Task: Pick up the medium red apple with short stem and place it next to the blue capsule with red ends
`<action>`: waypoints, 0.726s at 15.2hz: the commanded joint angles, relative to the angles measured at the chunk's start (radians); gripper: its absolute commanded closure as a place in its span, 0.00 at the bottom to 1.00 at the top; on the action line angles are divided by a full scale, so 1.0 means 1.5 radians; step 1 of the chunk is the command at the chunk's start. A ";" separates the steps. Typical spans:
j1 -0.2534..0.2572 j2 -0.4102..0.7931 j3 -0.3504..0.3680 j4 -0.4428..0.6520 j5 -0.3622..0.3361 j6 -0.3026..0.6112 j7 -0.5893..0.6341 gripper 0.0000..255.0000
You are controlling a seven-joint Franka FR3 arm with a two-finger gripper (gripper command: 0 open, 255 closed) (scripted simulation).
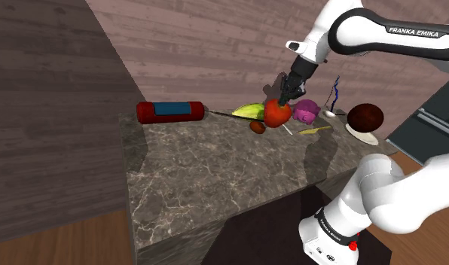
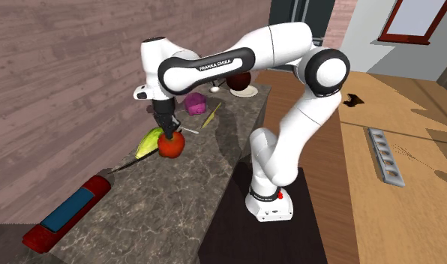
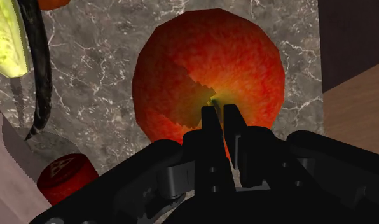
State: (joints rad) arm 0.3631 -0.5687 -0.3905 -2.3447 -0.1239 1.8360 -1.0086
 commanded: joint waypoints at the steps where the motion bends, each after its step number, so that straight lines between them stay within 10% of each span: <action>1: 0.016 0.047 -0.001 0.039 0.015 0.008 0.003 1.00; 11: 0.075 0.302 -0.004 0.265 0.111 0.025 0.008 1.00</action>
State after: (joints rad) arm 0.4697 -0.1584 -0.3943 -1.9842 0.0257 1.8688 -0.9940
